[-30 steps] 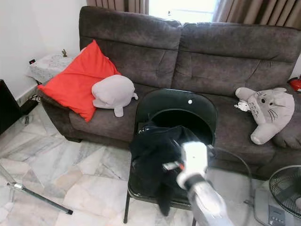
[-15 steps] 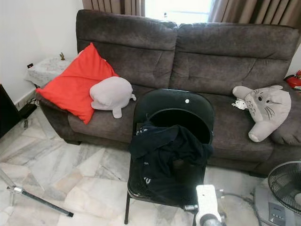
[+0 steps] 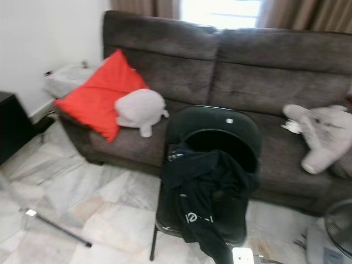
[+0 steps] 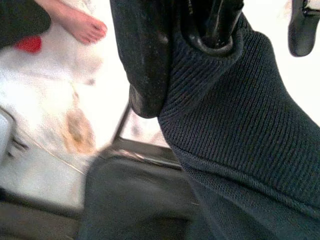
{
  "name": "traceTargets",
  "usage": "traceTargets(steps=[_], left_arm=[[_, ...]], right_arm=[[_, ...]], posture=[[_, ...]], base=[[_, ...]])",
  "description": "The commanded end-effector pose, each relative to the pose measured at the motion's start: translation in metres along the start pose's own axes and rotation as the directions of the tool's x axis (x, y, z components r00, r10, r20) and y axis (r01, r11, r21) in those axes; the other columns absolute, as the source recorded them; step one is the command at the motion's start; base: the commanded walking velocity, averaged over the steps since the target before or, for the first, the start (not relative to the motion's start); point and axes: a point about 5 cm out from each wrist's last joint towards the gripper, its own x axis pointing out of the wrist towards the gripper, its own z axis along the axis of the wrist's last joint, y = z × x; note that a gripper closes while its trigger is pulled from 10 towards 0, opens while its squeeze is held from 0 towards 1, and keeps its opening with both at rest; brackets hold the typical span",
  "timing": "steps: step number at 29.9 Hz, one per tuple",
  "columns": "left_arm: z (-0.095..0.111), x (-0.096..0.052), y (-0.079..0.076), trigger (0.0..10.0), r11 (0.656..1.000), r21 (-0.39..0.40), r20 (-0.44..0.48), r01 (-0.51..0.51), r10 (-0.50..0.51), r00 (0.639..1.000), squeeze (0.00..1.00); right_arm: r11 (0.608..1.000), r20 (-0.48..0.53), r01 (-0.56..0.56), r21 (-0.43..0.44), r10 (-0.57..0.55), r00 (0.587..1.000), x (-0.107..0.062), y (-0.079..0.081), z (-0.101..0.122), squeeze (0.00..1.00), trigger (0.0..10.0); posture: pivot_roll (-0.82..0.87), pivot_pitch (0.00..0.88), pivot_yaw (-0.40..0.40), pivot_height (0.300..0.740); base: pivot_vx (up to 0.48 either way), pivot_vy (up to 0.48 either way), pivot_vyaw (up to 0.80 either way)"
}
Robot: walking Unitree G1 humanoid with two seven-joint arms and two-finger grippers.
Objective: Hang hanger
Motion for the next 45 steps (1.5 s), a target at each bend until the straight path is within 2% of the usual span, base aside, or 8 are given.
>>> traceTargets(steps=[1,25,35,39,40,42,43,45], left_arm=[[-0.007,-0.001,0.002,10.0,1.000,0.005,-0.024,-0.007,0.007,1.000,0.00],[-0.008,-0.001,0.004,10.0,1.000,0.016,-0.027,-0.010,0.011,1.000,0.00],[-0.008,-0.002,0.005,10.0,0.999,0.034,-0.028,-0.008,0.009,1.000,0.00],[-0.007,-0.002,0.006,10.0,0.999,0.042,-0.027,-0.007,0.009,1.000,0.00],[-0.007,-0.002,0.006,10.0,0.999,0.042,-0.027,-0.007,0.009,1.000,0.00],[-0.007,-0.002,0.006,10.0,0.999,0.042,-0.026,-0.008,0.009,1.000,0.00],[-0.007,-0.002,0.006,10.0,0.999,0.041,-0.024,-0.009,0.010,1.000,0.00],[-0.006,-0.002,0.006,10.0,0.999,0.041,-0.024,-0.009,0.010,1.000,0.00]], right_arm=[[1.000,0.021,0.000,0.006,0.000,1.000,0.002,0.003,0.004,0.00,10.0],[1.000,0.125,0.005,-0.012,-0.003,0.992,0.009,0.001,0.030,0.00,10.0],[1.000,0.194,-0.014,-0.025,0.019,0.981,0.011,0.007,0.048,0.00,10.0],[1.000,0.327,-0.002,0.026,-0.007,0.945,0.014,0.008,0.090,0.00,10.0],[1.000,0.327,-0.002,0.026,-0.007,0.945,0.014,0.008,0.090,0.00,10.0],[0.998,0.407,0.008,0.057,-0.030,0.913,0.013,0.007,0.114,0.00,10.0],[0.997,0.476,0.001,0.077,-0.038,0.878,0.011,0.008,0.134,0.00,10.0],[0.997,0.504,-0.006,0.082,-0.036,0.863,0.009,0.008,0.142,0.00,10.0]], posture=[[0.04,0.000,0.009,0.740],[0.04,0.000,0.019,0.740],[0.04,0.000,0.027,0.740],[0.03,0.000,0.033,0.740],[0.03,0.000,0.033,0.740],[0.04,0.000,0.033,0.740],[0.03,0.000,0.034,0.740],[0.03,0.000,0.034,0.740]], base=[[0.000,0.000,0.80],[0.000,0.000,0.80],[0.000,0.000,0.80],[0.000,0.000,0.00],[0.000,0.000,0.00],[0.000,0.000,0.00],[0.000,0.000,0.00],[0.000,0.000,0.00]])
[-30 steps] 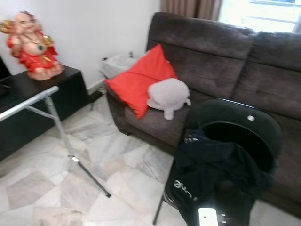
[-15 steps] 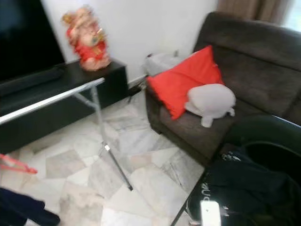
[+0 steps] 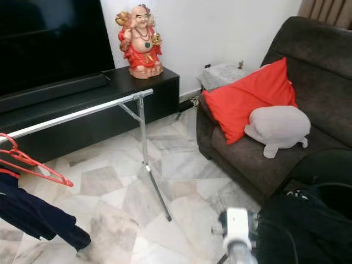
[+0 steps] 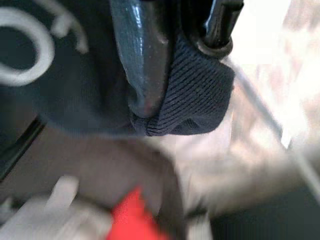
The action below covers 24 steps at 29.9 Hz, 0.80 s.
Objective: Hang hanger
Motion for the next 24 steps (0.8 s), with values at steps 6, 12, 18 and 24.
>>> traceTargets(steps=[6,12,18,24], left_arm=[[-0.003,-0.001,0.002,10.0,1.000,0.013,-0.010,-0.007,0.007,1.000,0.00],[-0.002,0.000,0.003,10.0,1.000,0.008,-0.009,-0.010,0.010,1.000,0.00],[-0.001,0.000,0.003,10.0,1.000,0.007,-0.006,-0.009,0.009,1.000,0.00],[-0.001,0.000,0.003,10.0,1.000,0.006,-0.004,-0.009,0.009,1.000,0.00]], right_arm=[[0.957,0.581,-0.233,0.172,0.093,0.808,0.004,0.035,0.155,0.00,10.0],[0.853,0.854,-0.496,0.160,0.133,0.504,-0.038,0.043,0.261,0.00,10.0],[0.700,0.886,-0.702,-0.135,0.402,0.231,-0.086,0.075,0.290,0.00,10.0],[0.546,0.896,-0.794,-0.266,0.444,0.005,-0.124,0.082,0.310,0.00,10.0]], posture=[[0.05,0.000,0.035,0.740],[0.04,0.000,0.037,0.740],[0.04,0.000,0.038,0.740],[0.04,0.000,0.041,0.740]], base=[[0.000,0.000,0.00],[0.000,0.000,0.00],[0.000,0.000,0.00],[0.000,0.000,0.00]])
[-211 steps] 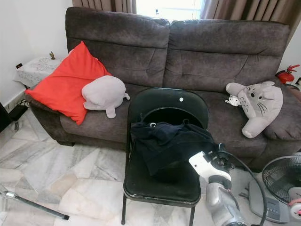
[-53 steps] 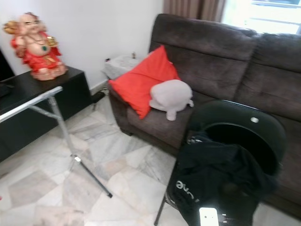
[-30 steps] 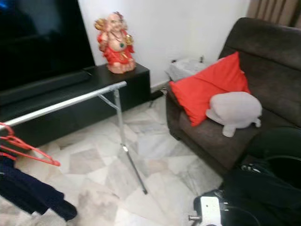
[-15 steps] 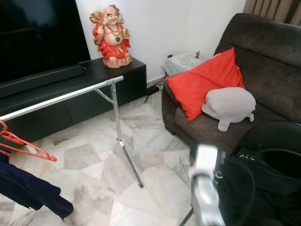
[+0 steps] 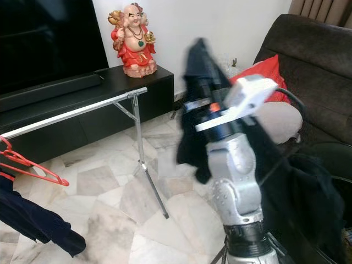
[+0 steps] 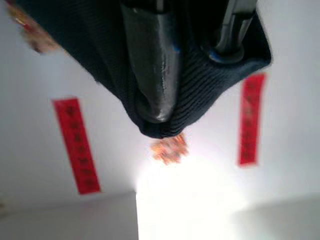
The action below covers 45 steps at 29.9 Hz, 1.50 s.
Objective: Hang hanger
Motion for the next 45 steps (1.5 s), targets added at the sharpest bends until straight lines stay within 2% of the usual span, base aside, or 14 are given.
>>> traceTargets(steps=[1,9,15,20,27,31,34,35,36,37,39,41,42,45], left_arm=[[-0.003,-0.001,0.003,10.0,1.000,0.008,-0.009,-0.006,0.007,1.000,0.00],[-0.003,-0.001,0.003,10.0,1.000,0.005,-0.010,-0.008,0.008,1.000,0.00],[-0.003,-0.001,0.004,10.0,1.000,0.008,-0.008,-0.009,0.009,1.000,0.00],[-0.002,-0.001,0.004,10.0,1.000,0.008,-0.007,-0.010,0.010,1.000,0.00],[-0.001,-0.001,0.004,10.0,1.000,0.014,-0.005,-0.010,0.010,1.000,0.00],[-0.001,-0.001,0.005,10.0,1.000,0.018,-0.002,-0.013,0.013,1.000,0.00],[0.000,-0.001,0.005,10.0,1.000,0.016,-0.001,-0.013,0.013,1.000,0.00],[0.000,-0.001,0.005,10.0,1.000,0.016,-0.001,-0.013,0.013,1.000,0.00],[0.000,-0.001,0.005,10.0,1.000,0.013,-0.001,-0.013,0.013,1.000,0.00],[-0.001,-0.001,0.005,10.0,1.000,0.004,0.001,-0.013,0.013,1.000,0.00],[-0.001,-0.001,0.004,10.0,1.000,-0.001,0.000,-0.014,0.014,1.000,0.00],[-0.001,-0.001,0.004,10.0,1.000,0.000,0.000,-0.014,0.014,1.000,0.00],[-0.002,-0.001,0.005,10.0,1.000,0.001,-0.003,-0.016,0.016,1.000,0.00],[-0.002,-0.001,0.005,10.0,1.000,0.003,-0.006,-0.017,0.017,1.000,0.00]], right_arm=[[0.996,0.117,-0.081,0.025,0.078,0.990,0.014,0.011,0.028,0.00,10.0],[0.976,0.236,-0.124,0.181,0.079,0.968,0.004,0.008,0.057,0.00,10.0],[0.907,0.587,-0.258,0.332,0.015,0.809,-0.002,0.001,0.126,0.00,10.0],[0.893,0.670,-0.289,0.345,-0.019,0.742,-0.008,-0.009,0.146,0.00,10.0],[0.906,0.657,-0.277,0.320,-0.002,0.754,-0.008,-0.014,0.153,0.00,10.0],[0.903,0.695,-0.346,0.255,0.078,0.714,0.017,-0.011,0.169,0.00,10.0],[0.969,0.536,-0.155,0.195,0.027,0.844,0.044,-0.026,0.145,0.00,10.0],[0.969,0.536,-0.155,0.195,0.027,0.844,0.044,-0.026,0.145,0.00,10.0],[0.984,0.432,-0.064,0.166,-0.014,0.902,0.051,-0.033,0.128,0.00,10.0],[0.988,0.156,0.153,0.032,-0.156,0.975,0.058,-0.050,0.079,0.00,10.0],[0.949,-0.074,0.294,-0.117,-0.304,0.950,0.050,-0.064,0.036,0.00,10.0],[0.926,-0.116,0.331,-0.180,-0.354,0.928,0.046,-0.068,0.026,0.00,10.0],[0.849,-0.283,0.420,-0.320,-0.509,0.813,0.023,-0.080,-0.009,0.00,10.0],[0.808,-0.339,0.439,-0.393,-0.571,0.748,0.001,-0.083,-0.032,0.00,10.0]], posture=[[0.05,0.000,0.040,0.740],[0.05,0.000,0.039,0.740],[0.04,0.000,0.044,0.740],[0.04,0.000,0.049,0.740],[0.04,0.000,0.055,0.740],[0.03,0.000,0.065,0.740],[0.03,0.000,0.061,0.740],[0.03,0.000,0.061,0.740],[0.04,0.000,0.053,0.740],[0.05,0.000,0.047,0.740],[0.06,0.000,0.047,0.740],[0.06,0.000,0.047,0.740],[0.05,0.000,0.051,0.740],[0.05,0.000,0.054,0.740]], base=[[0.000,0.000,0.00],[0.000,0.000,0.00],[0.000,0.000,0.00],[0.000,0.000,0.00],[0.000,0.000,0.00],[0.000,0.000,0.00],[0.000,0.000,0.00],[0.000,0.000,0.00],[0.000,0.000,0.00],[0.000,0.000,0.00],[0.000,0.000,0.00],[0.000,0.000,0.00],[0.000,0.000,0.00],[0.000,0.000,0.00]])
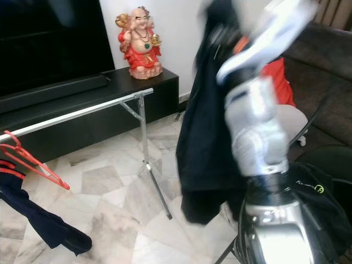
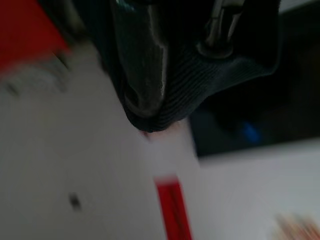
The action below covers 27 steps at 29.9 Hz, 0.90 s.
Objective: Hang hanger
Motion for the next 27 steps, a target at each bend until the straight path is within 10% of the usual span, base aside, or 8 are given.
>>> traceTargets(steps=[1,8,13,27], left_arm=[[-0.001,-0.001,0.003,10.0,1.000,0.010,-0.006,-0.007,0.007,1.000,0.00],[-0.001,0.000,0.003,10.0,1.000,0.013,-0.006,-0.001,0.001,1.000,0.00],[-0.001,0.000,0.001,10.0,1.000,0.015,-0.005,0.003,-0.003,1.000,0.00],[-0.005,-0.001,0.002,10.0,1.000,-0.023,-0.002,-0.012,0.012,1.000,0.00]], right_arm=[[0.998,-0.047,0.003,-0.068,-0.006,0.999,-0.003,0.003,-0.013,0.00,10.0],[0.949,-0.375,-0.090,-0.302,-0.032,0.926,-0.033,0.001,-0.105,0.00,10.0],[0.933,-0.564,0.017,-0.359,-0.231,0.793,-0.079,-0.043,-0.168,0.00,10.0],[0.946,-0.507,0.034,-0.321,-0.203,0.838,-0.098,-0.041,-0.178,0.00,10.0]], posture=[[0.05,0.000,0.054,0.740],[0.04,0.000,0.050,0.740],[0.04,0.000,0.050,0.740],[0.08,0.000,0.025,0.740]], base=[[0.000,0.000,0.00],[0.000,0.000,0.00],[0.000,0.000,0.00],[0.000,0.000,0.43]])
